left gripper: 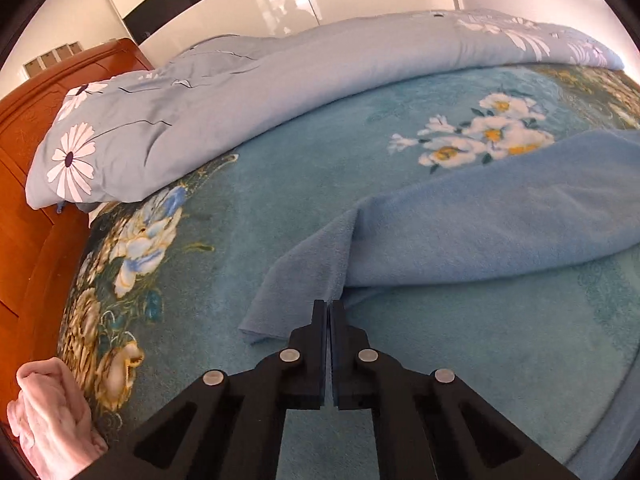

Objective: Fold clothes
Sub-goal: 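Grasp the leg hem with the left tool and fold it toward the waistband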

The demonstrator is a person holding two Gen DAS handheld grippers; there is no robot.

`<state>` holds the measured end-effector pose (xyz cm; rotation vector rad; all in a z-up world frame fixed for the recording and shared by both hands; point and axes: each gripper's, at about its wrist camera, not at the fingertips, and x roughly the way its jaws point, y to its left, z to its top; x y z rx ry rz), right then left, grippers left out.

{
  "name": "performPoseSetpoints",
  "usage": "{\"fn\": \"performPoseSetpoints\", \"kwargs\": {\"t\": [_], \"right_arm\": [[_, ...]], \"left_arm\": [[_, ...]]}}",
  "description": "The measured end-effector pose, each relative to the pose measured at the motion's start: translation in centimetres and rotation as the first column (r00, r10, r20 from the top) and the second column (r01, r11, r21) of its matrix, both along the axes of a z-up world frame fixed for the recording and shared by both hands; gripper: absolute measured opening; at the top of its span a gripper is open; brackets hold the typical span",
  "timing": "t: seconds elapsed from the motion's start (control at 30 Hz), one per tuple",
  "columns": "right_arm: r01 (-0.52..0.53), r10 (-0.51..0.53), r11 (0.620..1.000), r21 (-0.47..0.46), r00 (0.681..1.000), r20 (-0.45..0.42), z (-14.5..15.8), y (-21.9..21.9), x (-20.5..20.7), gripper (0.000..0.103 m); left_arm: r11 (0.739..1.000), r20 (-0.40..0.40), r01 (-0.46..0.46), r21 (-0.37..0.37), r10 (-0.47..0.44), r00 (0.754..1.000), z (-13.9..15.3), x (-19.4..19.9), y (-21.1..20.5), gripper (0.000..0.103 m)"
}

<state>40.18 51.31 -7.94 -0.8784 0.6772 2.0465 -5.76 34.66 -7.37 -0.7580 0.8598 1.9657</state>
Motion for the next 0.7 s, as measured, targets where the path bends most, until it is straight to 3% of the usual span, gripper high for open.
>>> {"fn": "performPoseSetpoints", "kwargs": {"t": [0.17, 0.3, 0.37, 0.43, 0.5, 0.63, 0.7], "right_arm": [[0.003, -0.003, 1.000, 0.002, 1.000, -0.002, -0.1, 0.4, -0.3, 0.058], [-0.004, 0.004, 1.000, 0.012, 1.000, 0.010, -0.2, 0.5, -0.9, 0.063], [-0.011, 0.011, 1.000, 0.015, 1.000, 0.011, -0.2, 0.5, -0.9, 0.063], [-0.015, 0.015, 1.000, 0.013, 1.000, 0.004, -0.2, 0.5, -0.7, 0.063], [-0.009, 0.009, 1.000, 0.012, 1.000, -0.003, -0.1, 0.5, -0.6, 0.063], [0.009, -0.009, 1.000, 0.011, 1.000, -0.014, -0.1, 0.3, -0.7, 0.063], [0.012, -0.012, 1.000, 0.009, 1.000, -0.020, 0.0, 0.3, -0.6, 0.063]], "left_arm": [[0.988, 0.078, -0.127, 0.091, 0.120, 0.990, 3.0, -5.6, 1.4, 0.002], [0.942, 0.127, -0.323, 0.091, 0.310, 0.942, 2.8, -10.8, 2.3, 0.005], [0.916, 0.238, -0.382, 0.122, 0.347, 0.907, 2.5, -12.4, 1.4, 0.005], [0.893, 0.368, -0.429, 0.138, 0.356, 0.859, 1.8, -13.4, 0.0, 0.015], [0.879, 0.476, -0.461, 0.122, 0.356, 0.804, 0.7, -13.3, -1.5, 0.031], [0.855, 0.610, -0.506, 0.119, 0.339, 0.716, -0.9, -11.4, -4.6, 0.034], [0.816, 0.628, -0.569, 0.102, 0.391, 0.673, -1.3, -10.6, -6.3, 0.039]]}}
